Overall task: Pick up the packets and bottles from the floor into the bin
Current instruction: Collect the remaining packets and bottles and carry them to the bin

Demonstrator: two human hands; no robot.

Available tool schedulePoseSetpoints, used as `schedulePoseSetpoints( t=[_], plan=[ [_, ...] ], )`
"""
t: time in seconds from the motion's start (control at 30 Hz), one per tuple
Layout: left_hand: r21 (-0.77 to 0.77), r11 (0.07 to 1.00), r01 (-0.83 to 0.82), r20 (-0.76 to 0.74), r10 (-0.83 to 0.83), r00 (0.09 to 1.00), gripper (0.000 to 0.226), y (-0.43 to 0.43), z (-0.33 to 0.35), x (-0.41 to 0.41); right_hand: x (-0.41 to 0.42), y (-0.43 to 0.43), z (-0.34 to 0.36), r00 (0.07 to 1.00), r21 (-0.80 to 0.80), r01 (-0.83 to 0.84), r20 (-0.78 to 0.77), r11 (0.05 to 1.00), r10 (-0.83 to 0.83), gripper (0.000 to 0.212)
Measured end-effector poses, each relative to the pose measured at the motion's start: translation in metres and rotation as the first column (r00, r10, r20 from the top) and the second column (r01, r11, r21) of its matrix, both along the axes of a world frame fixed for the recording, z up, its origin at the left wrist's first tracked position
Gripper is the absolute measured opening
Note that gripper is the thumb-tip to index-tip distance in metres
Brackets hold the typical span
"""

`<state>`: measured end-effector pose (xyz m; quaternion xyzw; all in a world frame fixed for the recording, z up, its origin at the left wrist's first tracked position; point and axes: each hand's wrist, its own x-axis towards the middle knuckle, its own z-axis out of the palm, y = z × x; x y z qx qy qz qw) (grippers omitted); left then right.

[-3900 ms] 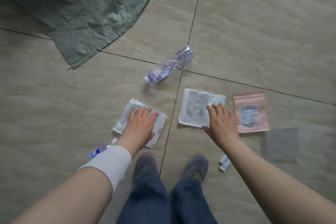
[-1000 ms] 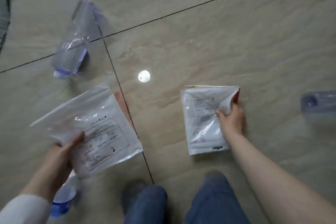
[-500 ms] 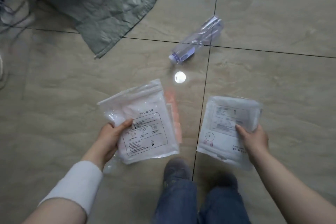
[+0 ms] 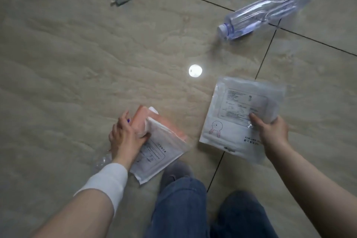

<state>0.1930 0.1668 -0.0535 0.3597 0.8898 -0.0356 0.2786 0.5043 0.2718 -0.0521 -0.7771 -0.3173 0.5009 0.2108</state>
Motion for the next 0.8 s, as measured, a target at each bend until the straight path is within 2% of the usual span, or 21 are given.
schedulePoseSetpoints(
  t=[0.1, 0.2, 0.27, 0.3, 0.37, 0.43, 0.5, 0.53, 0.57, 0.63, 0.67, 0.7, 0.8],
  plan=[
    [-0.114, 0.989, 0.098, 0.045, -0.094, 0.995, 0.076, 0.006, 0.002, -0.008, 0.003, -0.001, 0.008, 0.999, -0.02, -0.031, -0.008, 0.999, 0.031, 0.031],
    [-0.099, 0.995, 0.033, 0.197, -0.013, 0.98, 0.071, 0.021, 0.026, -0.008, 0.005, 0.005, 0.035, 0.996, -0.101, -0.087, 0.003, 0.991, 0.088, 0.028],
    [-0.071, 0.997, -0.039, 0.276, 0.057, 0.959, 0.068, 0.037, 0.05, -0.005, 0.011, 0.016, 0.057, 0.976, -0.147, -0.207, 0.036, 0.967, 0.214, 0.023],
    [-0.056, 0.994, -0.095, 0.328, 0.108, 0.939, 0.068, 0.046, 0.06, -0.004, 0.015, 0.023, 0.069, 0.938, -0.172, -0.325, 0.067, 0.93, 0.34, 0.018],
    [-0.021, 0.981, -0.194, 0.455, 0.182, 0.871, 0.069, 0.068, 0.082, -0.004, 0.023, 0.045, 0.091, 0.75, -0.23, -0.603, 0.164, 0.764, 0.641, 0.009],
    [0.017, 0.972, -0.234, 0.548, 0.187, 0.816, 0.059, 0.094, 0.105, 0.001, 0.03, 0.074, 0.108, 0.486, -0.234, -0.799, 0.291, 0.554, 0.824, 0.013],
    [0.052, 0.965, -0.258, 0.619, 0.172, 0.767, 0.037, 0.122, 0.121, 0.005, 0.035, 0.11, 0.116, 0.232, -0.215, -0.908, 0.457, 0.36, 0.859, 0.02],
    [0.068, 0.962, -0.266, 0.651, 0.16, 0.743, 0.031, 0.137, 0.128, 0.007, 0.035, 0.13, 0.117, 0.146, -0.2, -0.935, 0.533, 0.292, 0.833, 0.024],
    [0.079, 0.959, -0.273, 0.681, 0.148, 0.717, 0.032, 0.154, 0.131, 0.007, 0.033, 0.151, 0.118, 0.078, -0.198, -0.953, 0.567, 0.228, 0.82, 0.026],
    [0.097, 0.942, -0.322, 0.723, 0.155, 0.673, 0.063, 0.182, 0.121, 0.005, 0.017, 0.192, 0.117, -0.036, -0.262, -0.954, 0.585, 0.147, 0.81, 0.024],
    [0.099, 0.926, -0.363, 0.73, 0.18, 0.659, 0.071, 0.192, 0.111, 0.003, 0.006, 0.209, 0.114, -0.102, -0.312, -0.943, 0.594, 0.112, 0.798, 0.022],
    [0.111, 0.909, -0.403, 0.731, 0.2, 0.652, 0.066, 0.201, 0.099, 0.003, -0.003, 0.224, 0.107, -0.161, -0.348, -0.935, 0.601, 0.075, 0.783, 0.022],
    [0.163, 0.87, -0.465, 0.735, 0.208, 0.646, 0.043, 0.229, 0.06, 0.011, -0.023, 0.261, 0.076, -0.255, -0.441, -0.897, 0.572, 0.03, 0.78, 0.028]
  ],
)
